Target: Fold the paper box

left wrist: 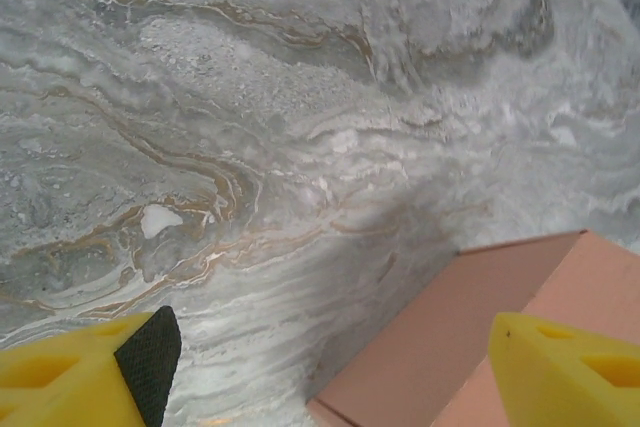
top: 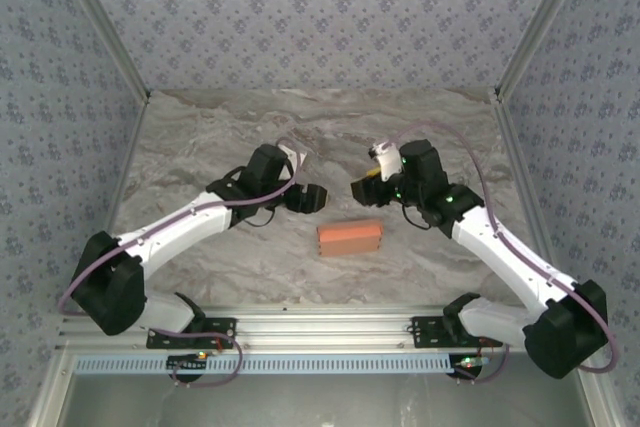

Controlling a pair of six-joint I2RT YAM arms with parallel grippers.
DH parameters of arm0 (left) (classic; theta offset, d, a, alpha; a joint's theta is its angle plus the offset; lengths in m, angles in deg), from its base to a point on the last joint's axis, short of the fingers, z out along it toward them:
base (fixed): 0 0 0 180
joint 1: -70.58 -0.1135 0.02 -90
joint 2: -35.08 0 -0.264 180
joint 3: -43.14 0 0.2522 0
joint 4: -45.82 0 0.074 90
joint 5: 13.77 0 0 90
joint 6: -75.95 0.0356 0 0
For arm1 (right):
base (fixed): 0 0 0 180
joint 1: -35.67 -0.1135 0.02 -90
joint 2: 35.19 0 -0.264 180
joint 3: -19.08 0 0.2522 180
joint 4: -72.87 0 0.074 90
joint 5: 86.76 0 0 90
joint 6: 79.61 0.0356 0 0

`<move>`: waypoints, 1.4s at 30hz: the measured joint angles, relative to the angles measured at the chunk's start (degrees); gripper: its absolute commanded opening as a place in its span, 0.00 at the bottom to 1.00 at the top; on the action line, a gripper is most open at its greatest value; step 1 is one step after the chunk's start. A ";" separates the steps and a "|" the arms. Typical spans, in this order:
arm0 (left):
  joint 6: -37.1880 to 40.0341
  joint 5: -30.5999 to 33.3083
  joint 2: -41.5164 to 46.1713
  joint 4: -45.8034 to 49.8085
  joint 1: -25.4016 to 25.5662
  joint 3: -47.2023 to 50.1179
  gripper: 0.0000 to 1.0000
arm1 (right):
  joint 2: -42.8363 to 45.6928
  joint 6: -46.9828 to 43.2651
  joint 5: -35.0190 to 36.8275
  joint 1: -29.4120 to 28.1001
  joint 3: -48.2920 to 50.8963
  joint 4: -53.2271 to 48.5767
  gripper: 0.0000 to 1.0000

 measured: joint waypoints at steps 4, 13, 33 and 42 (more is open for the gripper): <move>3.13 0.81 0.02 3.78 -0.39 -1.51 0.83 | -0.09 -23.54 1.77 -9.64 -4.28 -11.56 0.91; 1.75 -0.20 -0.55 6.86 -1.70 -1.51 0.83 | -3.98 -54.60 11.10 -15.37 -1.81 -12.61 0.89; -5.77 -11.50 -5.25 3.61 -1.68 0.00 0.85 | -0.44 -61.31 17.07 -19.93 13.40 2.12 0.55; -5.92 -15.78 -5.57 1.73 -1.68 1.57 0.85 | -0.26 -64.46 26.21 -23.61 18.18 10.47 0.35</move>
